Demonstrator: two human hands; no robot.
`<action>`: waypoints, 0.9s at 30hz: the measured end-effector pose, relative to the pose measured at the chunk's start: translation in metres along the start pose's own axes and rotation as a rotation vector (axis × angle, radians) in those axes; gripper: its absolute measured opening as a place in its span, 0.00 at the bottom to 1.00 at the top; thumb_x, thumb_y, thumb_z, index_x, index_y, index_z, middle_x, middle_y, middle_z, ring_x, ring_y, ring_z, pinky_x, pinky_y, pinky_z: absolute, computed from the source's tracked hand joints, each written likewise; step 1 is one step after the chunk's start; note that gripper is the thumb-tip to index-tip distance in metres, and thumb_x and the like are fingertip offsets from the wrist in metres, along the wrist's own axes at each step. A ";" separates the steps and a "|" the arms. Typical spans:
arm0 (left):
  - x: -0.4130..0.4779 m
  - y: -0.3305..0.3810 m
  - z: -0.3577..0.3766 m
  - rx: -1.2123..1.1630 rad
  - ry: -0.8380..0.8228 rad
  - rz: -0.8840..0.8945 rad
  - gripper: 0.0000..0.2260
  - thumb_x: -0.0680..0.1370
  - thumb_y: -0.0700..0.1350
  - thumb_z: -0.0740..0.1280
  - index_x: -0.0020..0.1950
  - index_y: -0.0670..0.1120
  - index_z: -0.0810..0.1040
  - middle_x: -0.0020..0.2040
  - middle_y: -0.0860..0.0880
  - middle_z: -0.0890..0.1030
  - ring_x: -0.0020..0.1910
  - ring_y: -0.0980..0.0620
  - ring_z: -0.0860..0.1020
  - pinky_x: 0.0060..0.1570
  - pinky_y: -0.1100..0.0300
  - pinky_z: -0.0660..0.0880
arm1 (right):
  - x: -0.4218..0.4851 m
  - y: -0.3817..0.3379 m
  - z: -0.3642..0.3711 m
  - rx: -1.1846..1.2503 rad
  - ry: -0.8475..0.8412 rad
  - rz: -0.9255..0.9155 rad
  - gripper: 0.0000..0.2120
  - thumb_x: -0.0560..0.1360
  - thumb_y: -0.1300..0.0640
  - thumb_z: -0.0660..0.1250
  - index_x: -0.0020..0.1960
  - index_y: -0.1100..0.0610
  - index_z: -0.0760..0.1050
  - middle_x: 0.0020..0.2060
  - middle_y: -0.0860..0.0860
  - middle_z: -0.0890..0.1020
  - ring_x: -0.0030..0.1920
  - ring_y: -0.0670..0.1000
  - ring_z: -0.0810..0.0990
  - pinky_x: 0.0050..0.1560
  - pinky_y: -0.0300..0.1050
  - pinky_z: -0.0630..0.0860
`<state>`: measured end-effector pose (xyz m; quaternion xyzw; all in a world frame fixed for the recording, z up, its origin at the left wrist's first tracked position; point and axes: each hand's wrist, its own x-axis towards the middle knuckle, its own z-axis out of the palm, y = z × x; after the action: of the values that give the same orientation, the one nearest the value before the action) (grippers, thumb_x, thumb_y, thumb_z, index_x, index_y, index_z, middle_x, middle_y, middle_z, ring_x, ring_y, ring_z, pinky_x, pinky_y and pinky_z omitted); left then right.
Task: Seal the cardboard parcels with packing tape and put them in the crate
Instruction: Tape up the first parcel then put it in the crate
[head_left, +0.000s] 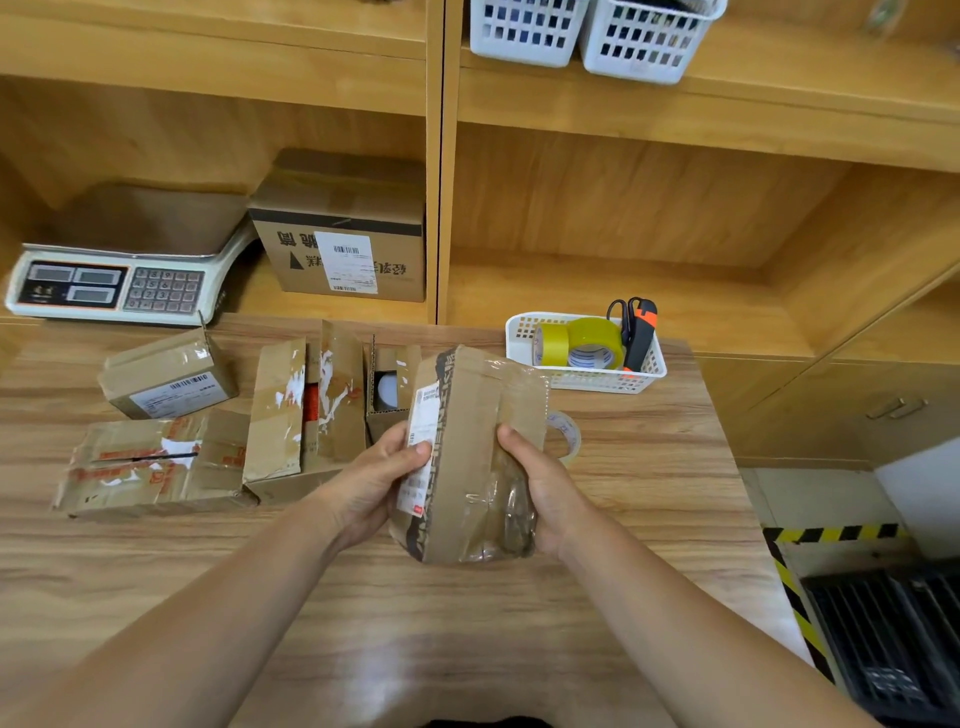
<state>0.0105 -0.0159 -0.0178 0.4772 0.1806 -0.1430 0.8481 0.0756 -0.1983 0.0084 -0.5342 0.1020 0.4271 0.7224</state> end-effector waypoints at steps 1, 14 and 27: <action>0.000 0.000 0.001 0.001 -0.004 0.007 0.48 0.54 0.55 0.83 0.70 0.47 0.69 0.64 0.39 0.77 0.64 0.38 0.74 0.66 0.41 0.68 | 0.001 0.001 -0.001 -0.005 0.013 -0.023 0.28 0.66 0.44 0.72 0.61 0.58 0.77 0.54 0.60 0.83 0.54 0.60 0.82 0.60 0.62 0.75; -0.011 0.010 0.010 0.492 0.308 0.144 0.33 0.64 0.43 0.80 0.65 0.51 0.69 0.53 0.51 0.83 0.51 0.51 0.82 0.48 0.53 0.80 | 0.003 0.012 -0.014 -0.426 0.209 -0.119 0.12 0.79 0.50 0.63 0.62 0.45 0.71 0.58 0.49 0.78 0.53 0.45 0.79 0.44 0.40 0.77; -0.024 -0.021 0.019 1.080 0.393 0.267 0.37 0.66 0.47 0.78 0.69 0.58 0.63 0.59 0.56 0.78 0.50 0.58 0.79 0.50 0.59 0.79 | -0.001 0.016 -0.024 0.263 -0.026 0.188 0.28 0.70 0.40 0.64 0.62 0.58 0.74 0.56 0.63 0.81 0.57 0.65 0.79 0.57 0.70 0.72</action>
<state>-0.0163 -0.0411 -0.0143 0.8778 0.1743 -0.0155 0.4460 0.0712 -0.2186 -0.0119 -0.4174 0.1972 0.4828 0.7442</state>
